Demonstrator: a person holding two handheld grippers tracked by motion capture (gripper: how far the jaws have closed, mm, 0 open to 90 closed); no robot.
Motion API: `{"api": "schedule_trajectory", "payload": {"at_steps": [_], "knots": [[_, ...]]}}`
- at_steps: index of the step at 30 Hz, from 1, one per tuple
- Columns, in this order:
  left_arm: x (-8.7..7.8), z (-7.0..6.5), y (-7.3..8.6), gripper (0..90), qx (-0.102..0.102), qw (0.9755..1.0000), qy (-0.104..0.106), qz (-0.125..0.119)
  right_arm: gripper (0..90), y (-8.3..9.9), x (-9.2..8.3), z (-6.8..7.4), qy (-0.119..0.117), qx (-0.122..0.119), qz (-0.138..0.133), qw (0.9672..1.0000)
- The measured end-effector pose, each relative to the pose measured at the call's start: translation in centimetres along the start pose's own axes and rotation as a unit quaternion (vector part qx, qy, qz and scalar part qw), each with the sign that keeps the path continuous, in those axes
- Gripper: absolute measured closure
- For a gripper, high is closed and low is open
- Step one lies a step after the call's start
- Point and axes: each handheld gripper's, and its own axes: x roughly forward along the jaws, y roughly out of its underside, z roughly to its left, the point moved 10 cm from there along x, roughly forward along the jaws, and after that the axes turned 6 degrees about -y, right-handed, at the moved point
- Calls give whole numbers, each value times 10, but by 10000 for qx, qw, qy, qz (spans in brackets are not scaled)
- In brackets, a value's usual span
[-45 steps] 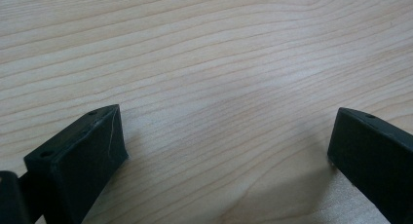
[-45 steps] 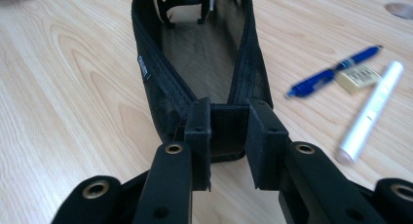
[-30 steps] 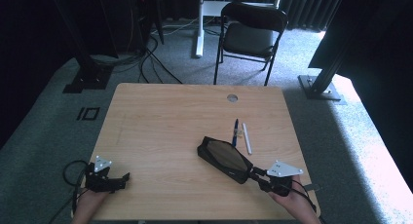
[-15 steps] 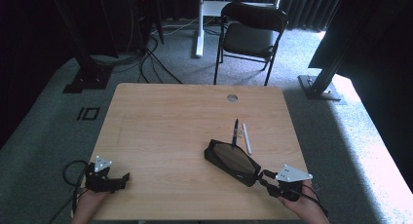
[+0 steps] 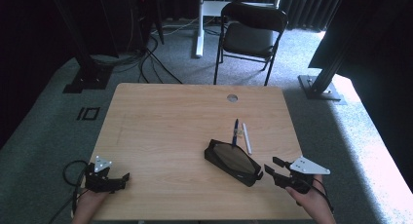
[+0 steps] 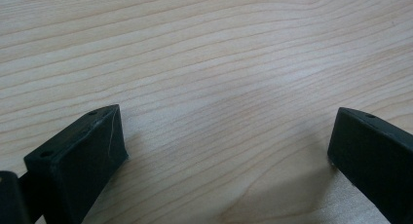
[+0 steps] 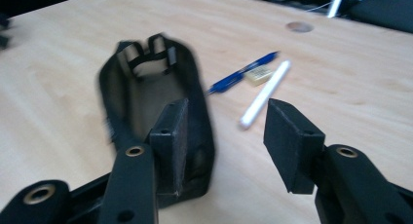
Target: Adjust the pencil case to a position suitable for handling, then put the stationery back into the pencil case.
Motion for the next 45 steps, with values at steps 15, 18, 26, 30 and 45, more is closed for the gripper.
{"api": "schedule_trajectory", "payload": {"at_steps": [15, 18, 26, 30, 45], "knots": [[0, 0, 0, 5, -2, 10000, 3, 1, 462, -8, 54, -46, 556, 394, 71, 9976], [0, 0, 0, 5, -3, 10000, 2, 0, 480, -9, 69, -56, 648, 470, 185, 9966], [0, 0, 0, 6, -2, 10000, 2, 0, 489, -9, 99, -65, 609, 602, 410, 9955], [0, 0, 0, 5, -1, 10000, 3, 1, 493, -13, 111, -67, 623, 589, 494, 9951], [0, 0, 0, 6, -3, 10000, 2, 0, 567, 4, 154, -75, 750, 774, 1021, 9889]]}}
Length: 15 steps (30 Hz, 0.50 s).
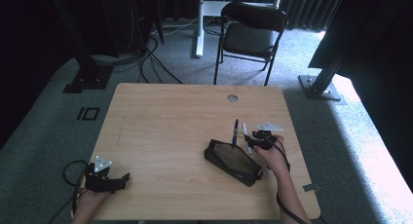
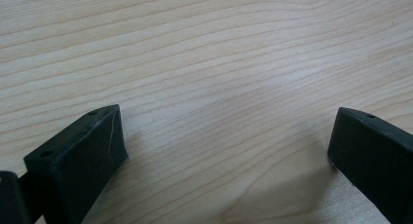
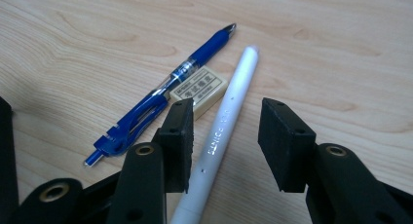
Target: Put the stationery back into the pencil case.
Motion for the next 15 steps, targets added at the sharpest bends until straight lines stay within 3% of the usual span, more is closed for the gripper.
{"api": "schedule_trajectory", "payload": {"at_steps": [5, 15], "knots": [[0, 0, 0, 6, 0, 10000, 0, -1, 625, 6, 6, -4, 105, 13, 178, 9998], [0, 0, 0, 6, 0, 10000, 0, -1, 690, 9, 5, -15, 345, 154, 249, 9990]]}}
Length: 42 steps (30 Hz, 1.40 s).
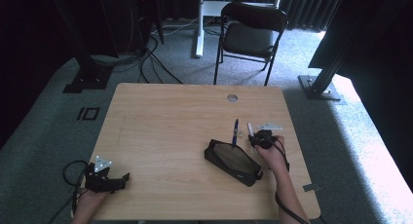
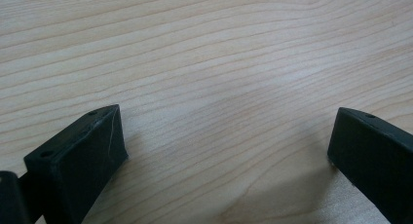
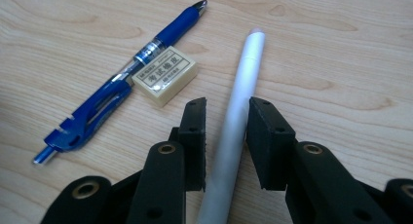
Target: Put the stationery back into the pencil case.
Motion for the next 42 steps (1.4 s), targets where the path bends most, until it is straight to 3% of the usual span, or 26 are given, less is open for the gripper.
{"api": "schedule_trajectory", "payload": {"at_steps": [10, 18, 20, 33, 34, 42], "knots": [[0, 0, 0, 6, 2, 10000, -1, 1, 777, 3, 0, -10, 379, 147, 113, 9991], [0, 0, 0, 5, 1, 10000, 0, 0, 787, 1, -2, -13, 461, 410, 50, 9981], [0, 0, 0, 6, 0, 10000, 0, 0, 787, -2, -6, -12, 374, 500, -30, 9980], [0, 0, 0, 6, 0, 10000, 0, 0, 787, -25, -39, -10, 133, 445, -343, 9983], [0, 0, 0, 6, 2, 10000, -1, 1, 787, -28, -43, -9, 43, 537, -412, 9977], [0, 0, 0, 6, 3, 10000, -1, 2, 787, -41, -60, -2, -179, 453, -641, 9968]]}}
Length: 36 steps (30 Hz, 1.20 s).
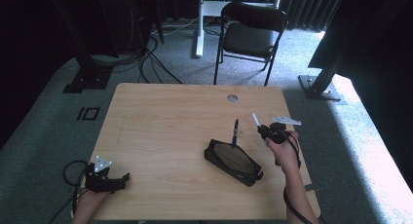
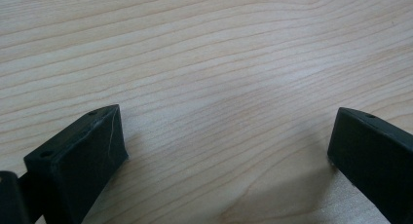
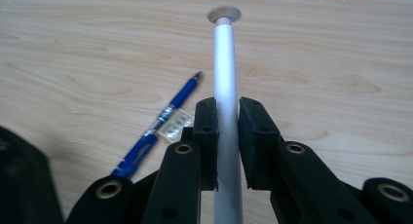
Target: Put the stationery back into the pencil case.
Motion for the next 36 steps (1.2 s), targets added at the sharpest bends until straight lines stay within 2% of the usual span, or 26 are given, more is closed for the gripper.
{"api": "schedule_trajectory", "payload": {"at_steps": [5, 10, 17, 25, 29, 36], "knots": [[0, 0, 0, 5, -2, 10000, 1, -1, 787, -7, -9, 9, -132, -137, -132, 9997], [0, 0, 0, 6, -1, 10000, 1, 0, 787, -14, -21, 26, -345, -342, -210, 9986], [0, 0, 0, 5, 1, 10000, 1, 1, 787, -25, -40, 53, -682, -637, -354, 9950], [0, 0, 0, 5, -9, 10000, 0, -6, 787, -29, -55, 83, -1086, -1003, -401, 9882], [0, 0, 0, 5, -11, 10000, -1, -7, 787, -25, -59, 99, -1344, -1296, -274, 9820], [0, 0, 0, 5, -12, 10000, 0, -8, 787, -18, -61, 115, -1728, -1526, -180, 9729]]}}
